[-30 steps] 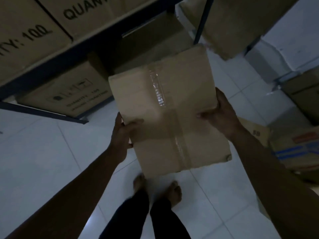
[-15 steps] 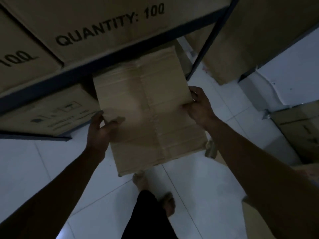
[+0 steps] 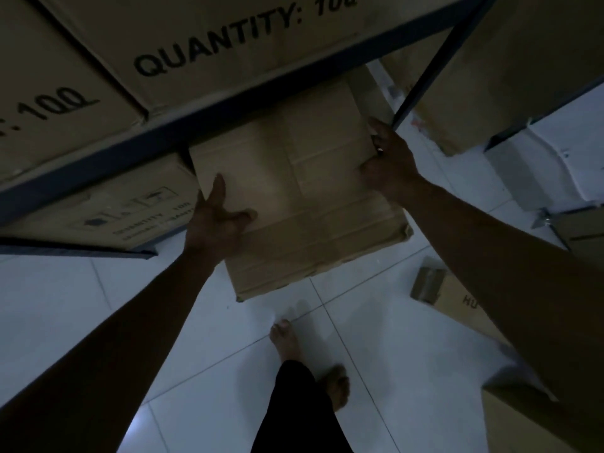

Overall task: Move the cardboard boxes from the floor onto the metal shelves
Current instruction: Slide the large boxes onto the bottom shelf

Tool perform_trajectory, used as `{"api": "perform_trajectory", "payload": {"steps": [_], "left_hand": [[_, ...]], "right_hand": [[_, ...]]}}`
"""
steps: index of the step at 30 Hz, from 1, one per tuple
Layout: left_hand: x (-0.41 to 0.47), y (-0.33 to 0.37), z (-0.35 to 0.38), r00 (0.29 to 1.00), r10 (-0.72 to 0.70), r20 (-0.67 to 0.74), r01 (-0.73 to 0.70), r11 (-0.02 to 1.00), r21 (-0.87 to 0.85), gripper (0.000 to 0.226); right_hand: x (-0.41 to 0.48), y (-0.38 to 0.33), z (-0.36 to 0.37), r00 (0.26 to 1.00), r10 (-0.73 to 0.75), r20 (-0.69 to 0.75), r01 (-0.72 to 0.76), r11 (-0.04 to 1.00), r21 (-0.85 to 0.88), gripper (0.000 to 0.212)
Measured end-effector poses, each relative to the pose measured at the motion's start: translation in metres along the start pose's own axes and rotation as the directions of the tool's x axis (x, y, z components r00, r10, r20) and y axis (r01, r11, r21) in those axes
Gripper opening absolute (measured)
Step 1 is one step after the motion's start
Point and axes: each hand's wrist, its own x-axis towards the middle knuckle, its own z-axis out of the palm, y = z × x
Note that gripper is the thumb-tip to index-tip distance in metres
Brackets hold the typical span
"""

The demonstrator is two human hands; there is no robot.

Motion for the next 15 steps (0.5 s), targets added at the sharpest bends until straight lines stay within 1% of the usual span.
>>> {"api": "perform_trajectory", "payload": {"steps": [1,3,5,6,9,12,14,15], "left_hand": [[0.004,0.002,0.001,0.999,-0.024,0.024,0.022,0.998,0.051,0.095],[0.007,0.004,0.003,0.996,-0.073,0.051,0.067,0.992,0.104,0.095],[0.005,0.005,0.001,0.993,-0.098,0.070,0.089,0.989,0.116,0.095],[0.005,0.006,0.000,0.992,-0.103,0.077,0.095,0.990,0.102,0.095],[0.005,0.010,-0.005,0.988,-0.117,0.098,0.110,0.991,0.078,0.096],[-0.001,0.010,-0.005,0.990,-0.101,0.096,0.093,0.992,0.082,0.095],[-0.004,0.007,-0.001,0.996,-0.052,0.067,0.044,0.992,0.115,0.094],[-0.005,0.005,0.002,0.999,-0.020,0.046,0.015,0.993,0.119,0.094]], "right_hand": [[0.000,0.000,0.000,1.000,-0.015,-0.012,0.015,1.000,0.003,0.079],[0.000,0.003,0.000,0.999,-0.025,-0.048,0.022,0.999,-0.046,0.074],[-0.003,0.013,0.001,0.996,0.033,-0.082,-0.040,0.996,-0.086,0.071],[-0.007,0.026,-0.001,0.991,0.093,-0.094,-0.103,0.989,-0.103,0.071],[-0.041,0.051,-0.002,0.956,0.248,-0.157,-0.265,0.959,-0.099,0.077],[-0.076,0.073,0.000,0.899,0.371,-0.233,-0.364,0.928,0.074,0.073],[-0.089,0.082,0.006,0.853,0.477,-0.213,-0.441,0.876,0.195,0.067],[-0.092,0.082,0.011,0.833,0.520,-0.187,-0.455,0.838,0.302,0.060]]}}
